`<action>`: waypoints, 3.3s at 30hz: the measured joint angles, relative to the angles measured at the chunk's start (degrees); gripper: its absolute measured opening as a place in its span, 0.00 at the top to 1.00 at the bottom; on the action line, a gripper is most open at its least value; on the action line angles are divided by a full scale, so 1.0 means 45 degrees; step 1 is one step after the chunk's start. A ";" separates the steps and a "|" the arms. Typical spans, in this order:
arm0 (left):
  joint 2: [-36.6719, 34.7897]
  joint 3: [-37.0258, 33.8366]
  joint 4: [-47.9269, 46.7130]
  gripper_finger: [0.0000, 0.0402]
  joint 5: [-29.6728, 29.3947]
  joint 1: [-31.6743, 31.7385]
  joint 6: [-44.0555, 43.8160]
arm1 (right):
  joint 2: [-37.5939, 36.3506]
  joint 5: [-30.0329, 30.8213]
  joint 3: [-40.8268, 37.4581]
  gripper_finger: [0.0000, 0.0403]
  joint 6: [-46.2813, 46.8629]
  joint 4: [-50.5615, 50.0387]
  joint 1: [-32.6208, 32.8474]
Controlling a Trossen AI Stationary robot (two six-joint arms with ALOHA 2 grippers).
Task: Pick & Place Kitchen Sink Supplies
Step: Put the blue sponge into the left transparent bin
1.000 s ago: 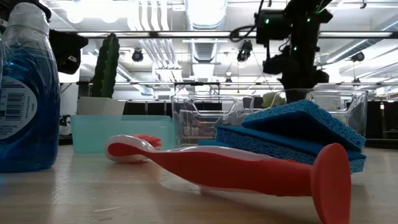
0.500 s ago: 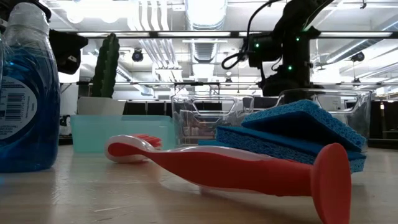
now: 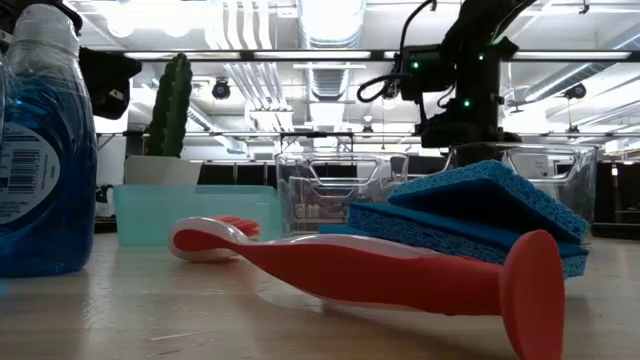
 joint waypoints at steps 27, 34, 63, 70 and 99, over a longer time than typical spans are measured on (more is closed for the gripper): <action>-0.0001 0.0000 0.0000 0.99 0.0004 0.0000 0.0000 | -0.3420 -0.1137 0.0000 0.75 -0.1048 0.4348 0.2656; -0.0001 0.0000 0.0000 0.99 0.0000 0.0000 -0.0005 | -0.2908 -0.1137 0.0000 0.78 -0.1792 0.5641 0.4075; 0.0009 0.0000 0.0000 0.99 0.0004 0.0002 0.0000 | 0.1028 -0.2035 0.0170 0.73 0.0351 0.9209 0.9678; 0.0014 0.0000 0.0000 0.99 0.0000 0.0004 -0.0004 | 0.2526 -0.1034 0.2095 0.70 0.0242 0.6751 1.0340; 0.0111 0.0000 0.0000 0.99 0.0004 0.0001 -0.0001 | 0.5245 0.0680 0.4974 0.71 0.0616 0.2552 1.0899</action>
